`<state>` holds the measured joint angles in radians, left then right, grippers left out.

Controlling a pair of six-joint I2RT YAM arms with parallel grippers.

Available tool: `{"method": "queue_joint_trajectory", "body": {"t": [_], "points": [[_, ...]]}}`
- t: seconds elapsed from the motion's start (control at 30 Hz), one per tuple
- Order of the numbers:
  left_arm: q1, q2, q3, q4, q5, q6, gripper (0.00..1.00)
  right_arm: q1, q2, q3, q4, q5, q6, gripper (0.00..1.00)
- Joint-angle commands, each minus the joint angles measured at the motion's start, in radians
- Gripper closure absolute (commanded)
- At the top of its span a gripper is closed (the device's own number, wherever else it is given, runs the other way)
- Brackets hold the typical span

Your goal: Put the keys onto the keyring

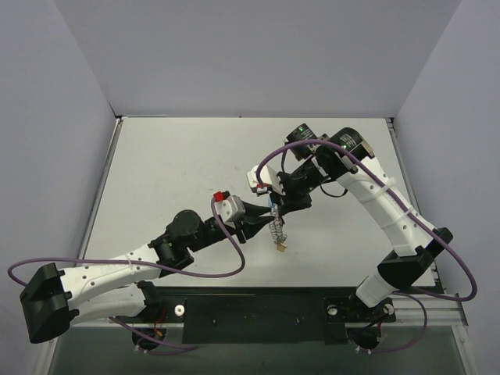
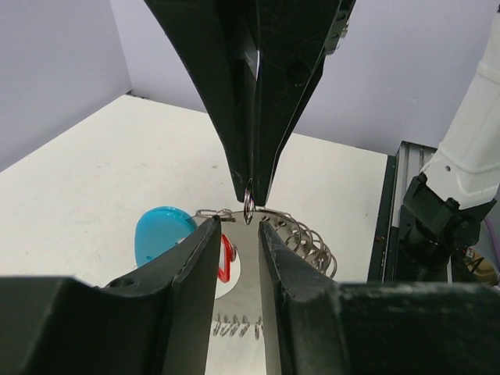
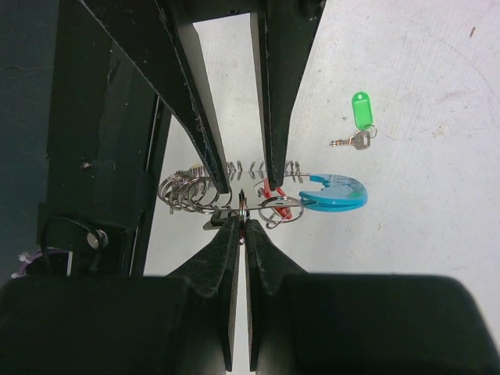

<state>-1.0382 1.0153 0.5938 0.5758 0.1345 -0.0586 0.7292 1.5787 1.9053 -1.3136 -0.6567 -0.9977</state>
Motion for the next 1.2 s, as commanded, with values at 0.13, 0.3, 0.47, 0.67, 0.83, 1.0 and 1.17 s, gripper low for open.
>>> {"method": "queue_joint_trajectory", "body": {"t": [0.13, 0.3, 0.47, 0.67, 0.83, 1.0, 1.17], "points": [[-0.003, 0.012, 0.034, 0.151, 0.013, -0.035, 0.67, 0.007, 0.006, 0.000, -0.161, -0.018, -0.010, 1.00], [-0.003, 0.029, 0.049, 0.144, 0.034, -0.038, 0.74, 0.009, 0.004, 0.001, -0.161, -0.021, -0.009, 1.00], [-0.003, 0.048, 0.066, 0.105, 0.047, -0.035, 0.75, 0.006, 0.000, 0.001, -0.161, -0.021, -0.009, 1.00], [-0.003, 0.046, 0.075, 0.099, 0.050, -0.030, 0.78, 0.007, 0.000, -0.002, -0.159, -0.023, -0.009, 1.00], [-0.003, 0.045, 0.077, 0.101, 0.047, -0.030, 0.78, 0.007, 0.000, -0.005, -0.161, -0.023, -0.009, 1.00], [-0.003, 0.055, 0.100, 0.046, 0.056, -0.023, 0.95, 0.009, -0.002, -0.002, -0.161, -0.027, -0.007, 1.00], [-0.003, 0.054, 0.118, -0.025, 0.063, 0.000, 1.00, 0.006, -0.008, 0.000, -0.161, -0.032, -0.004, 1.00]]}}
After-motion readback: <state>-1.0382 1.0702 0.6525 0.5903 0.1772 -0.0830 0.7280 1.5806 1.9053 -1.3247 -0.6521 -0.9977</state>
